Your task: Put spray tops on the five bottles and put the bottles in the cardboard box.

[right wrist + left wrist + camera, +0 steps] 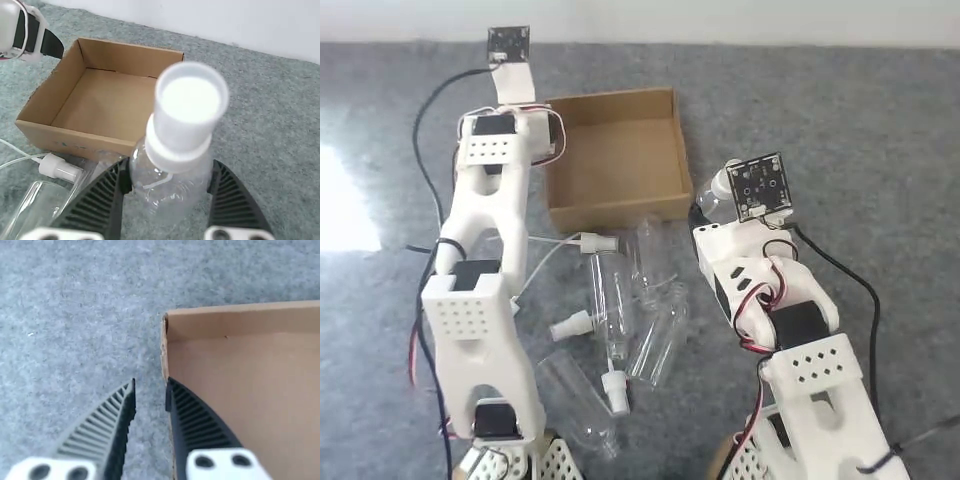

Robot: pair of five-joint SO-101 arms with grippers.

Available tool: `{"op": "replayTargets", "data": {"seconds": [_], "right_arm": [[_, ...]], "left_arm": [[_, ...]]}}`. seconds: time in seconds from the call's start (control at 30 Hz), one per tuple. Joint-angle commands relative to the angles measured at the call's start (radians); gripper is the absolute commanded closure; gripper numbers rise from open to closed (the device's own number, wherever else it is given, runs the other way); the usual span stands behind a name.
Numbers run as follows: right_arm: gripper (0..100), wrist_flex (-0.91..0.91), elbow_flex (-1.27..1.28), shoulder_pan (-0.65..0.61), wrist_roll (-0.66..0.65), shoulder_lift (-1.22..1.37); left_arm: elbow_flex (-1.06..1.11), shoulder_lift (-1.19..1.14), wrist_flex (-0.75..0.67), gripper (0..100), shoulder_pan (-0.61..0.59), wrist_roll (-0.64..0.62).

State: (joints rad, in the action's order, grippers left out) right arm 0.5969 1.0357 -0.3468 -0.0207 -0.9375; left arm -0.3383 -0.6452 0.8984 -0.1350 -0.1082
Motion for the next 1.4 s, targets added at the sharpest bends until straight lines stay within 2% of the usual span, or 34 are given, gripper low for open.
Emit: {"op": "replayTargets", "data": {"seconds": [0.0,0.27,0.43,0.57,0.8,1.0,1.07,1.17,1.37], "right_arm": [[88.4,-0.015,-0.012,0.007,0.006,-0.012],[88.4,-0.015,-0.012,0.005,0.006,-0.012],[88.4,-0.015,-0.012,0.005,0.006,-0.012],[88.4,-0.015,-0.012,0.005,0.006,-0.012],[88.4,-0.015,-0.012,0.005,0.006,-0.012],[88.4,-0.015,-0.012,0.005,0.006,-0.012],[88.4,-0.015,-0.012,0.005,0.006,-0.012],[88.4,-0.015,-0.012,0.005,0.006,-0.012],[88.4,0.002,-0.012,0.004,0.006,-0.012]], "left_arm": [[-0.073,0.0,0.084,90,0.043,-0.002],[-0.185,0.021,0.262,90,0.041,-0.002],[-0.308,0.021,0.407,90,0.041,-0.011],[-0.423,0.021,0.532,90,0.04,-0.074],[-0.579,0.021,0.715,90,0.037,-0.077],[-0.59,0.009,0.726,90,0.038,-0.08],[-0.593,-0.002,0.724,90,0.038,-0.12],[-0.591,-0.025,0.674,89,0.032,-0.186],[-0.588,-0.124,0.606,90,0.04,-0.192]]}}
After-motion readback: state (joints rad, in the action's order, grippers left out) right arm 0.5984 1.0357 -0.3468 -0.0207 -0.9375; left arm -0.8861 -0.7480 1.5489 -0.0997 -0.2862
